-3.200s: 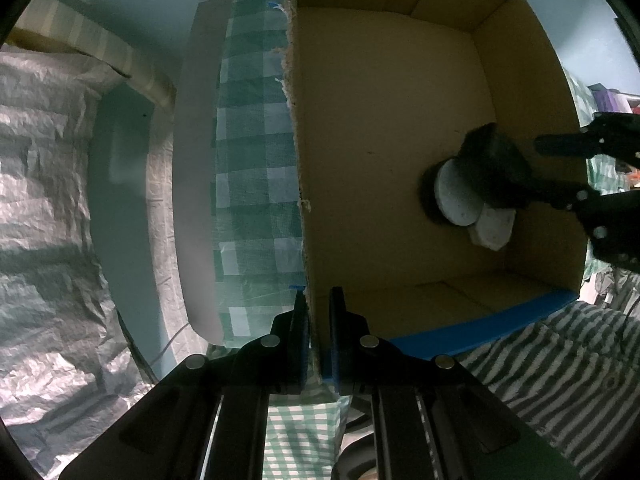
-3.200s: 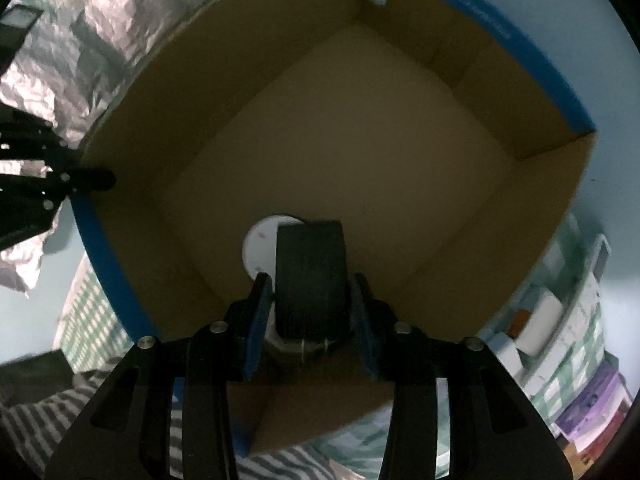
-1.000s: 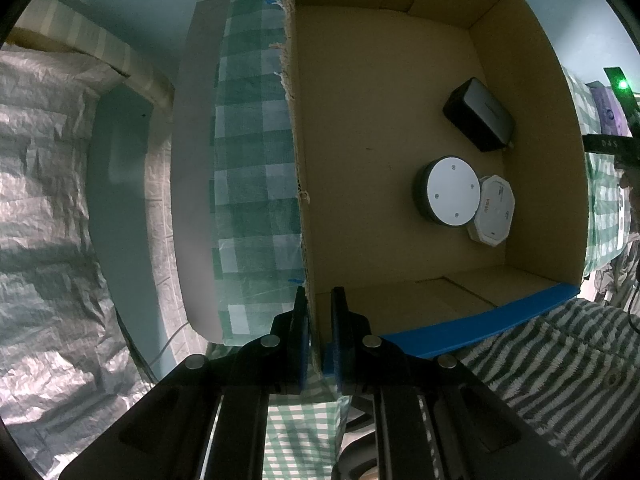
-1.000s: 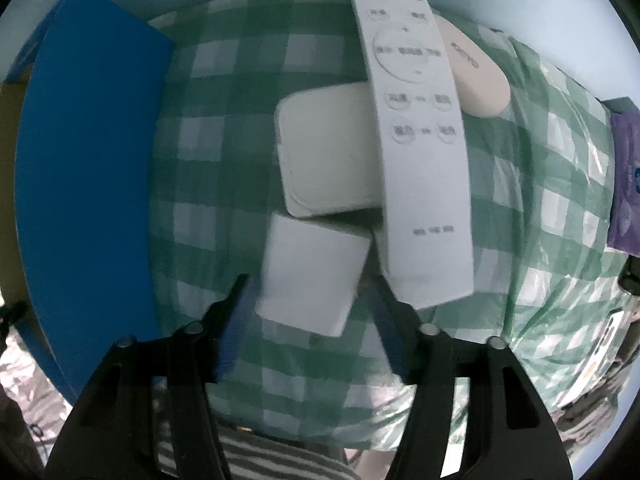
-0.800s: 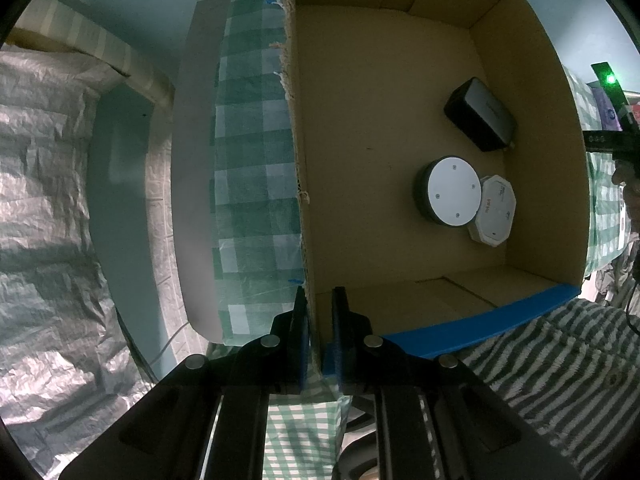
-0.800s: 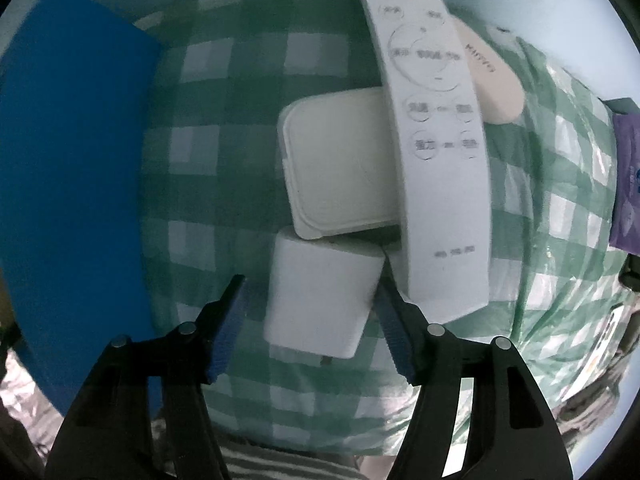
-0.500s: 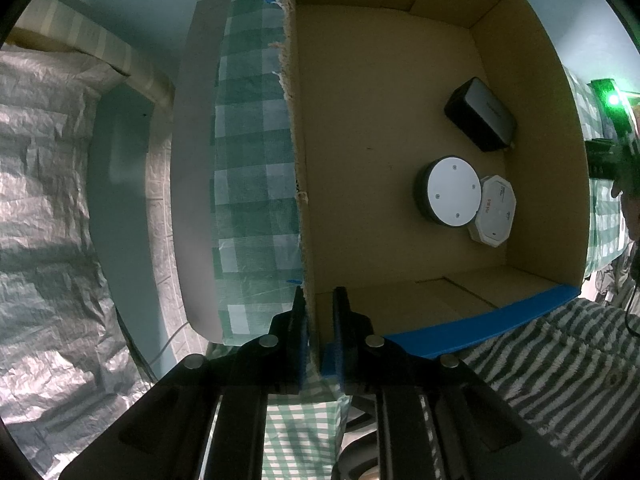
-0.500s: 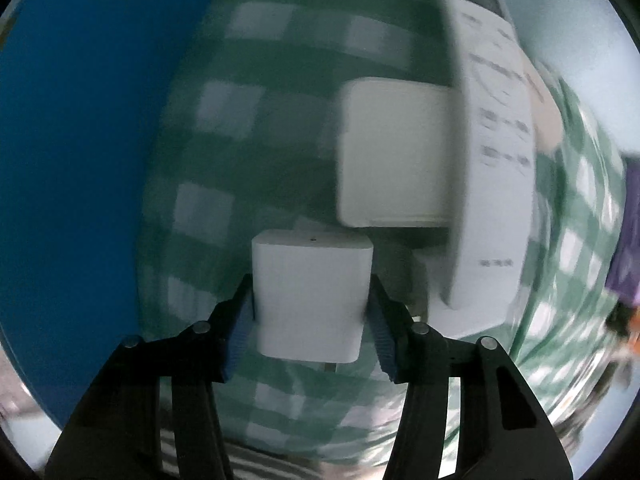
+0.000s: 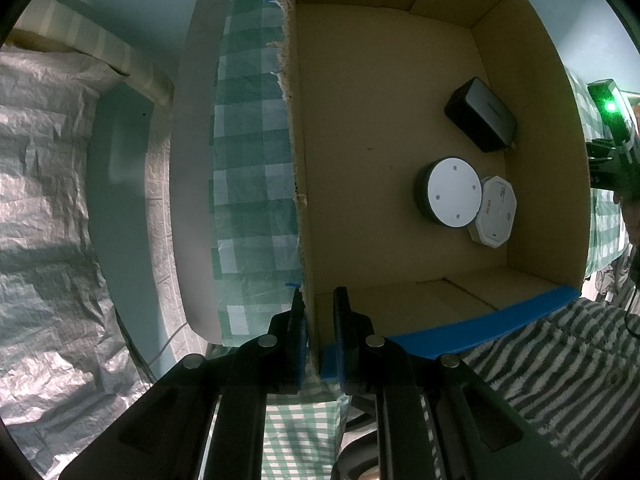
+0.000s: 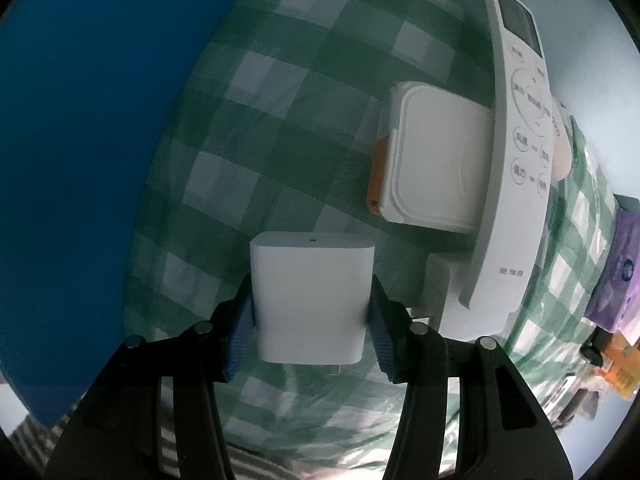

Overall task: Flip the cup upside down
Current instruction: 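Carry the white square adapter with the right tool into the box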

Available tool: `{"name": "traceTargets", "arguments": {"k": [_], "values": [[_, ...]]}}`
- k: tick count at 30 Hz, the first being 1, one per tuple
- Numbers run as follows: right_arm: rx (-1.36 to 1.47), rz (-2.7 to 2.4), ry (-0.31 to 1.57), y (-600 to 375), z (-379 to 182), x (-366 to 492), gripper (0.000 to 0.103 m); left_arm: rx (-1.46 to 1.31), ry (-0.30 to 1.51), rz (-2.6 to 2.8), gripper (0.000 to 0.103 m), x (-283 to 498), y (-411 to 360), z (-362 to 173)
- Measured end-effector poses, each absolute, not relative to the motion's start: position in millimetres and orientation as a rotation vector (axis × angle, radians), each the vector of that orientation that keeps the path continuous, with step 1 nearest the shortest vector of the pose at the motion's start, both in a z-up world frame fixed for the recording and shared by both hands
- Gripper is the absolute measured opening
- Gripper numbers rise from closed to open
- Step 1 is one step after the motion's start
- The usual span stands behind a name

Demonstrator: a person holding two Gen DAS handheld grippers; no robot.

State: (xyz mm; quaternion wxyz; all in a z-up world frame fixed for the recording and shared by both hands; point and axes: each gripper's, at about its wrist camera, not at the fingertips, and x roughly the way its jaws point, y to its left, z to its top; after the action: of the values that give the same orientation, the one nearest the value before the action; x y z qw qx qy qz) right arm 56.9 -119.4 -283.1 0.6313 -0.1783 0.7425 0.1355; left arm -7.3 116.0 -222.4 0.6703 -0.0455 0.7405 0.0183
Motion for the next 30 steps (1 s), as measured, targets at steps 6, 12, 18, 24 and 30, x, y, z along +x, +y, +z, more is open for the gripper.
{"name": "traceTargets", "arguments": {"k": [6, 12, 18, 24, 30], "values": [[-0.373, 0.35, 1.7, -131.3, -268.2, 67.2, 0.052, -0.102, 1.667, 0.041, 0.012, -6.3, 118.4, -222.3], [-0.403, 0.392, 1.67, -137.6, -240.0, 65.1, 0.052, -0.101, 1.666, 0.039, 0.012, -6.7, 118.2, -221.2], [-0.433, 0.431, 1.626, -134.6, -207.1, 60.9, 0.052, -0.101, 1.666, 0.039, 0.012, -6.6, 118.0, -221.2], [-0.438, 0.495, 1.575, -128.8, -164.5, 63.8, 0.052, -0.105, 1.662, 0.045, 0.012, -6.9, 118.2, -220.3], [-0.445, 0.58, 1.51, -91.4, -128.6, 50.1, 0.052, -0.103, 1.662, 0.046, 0.012, -6.9, 118.8, -220.8]]}}
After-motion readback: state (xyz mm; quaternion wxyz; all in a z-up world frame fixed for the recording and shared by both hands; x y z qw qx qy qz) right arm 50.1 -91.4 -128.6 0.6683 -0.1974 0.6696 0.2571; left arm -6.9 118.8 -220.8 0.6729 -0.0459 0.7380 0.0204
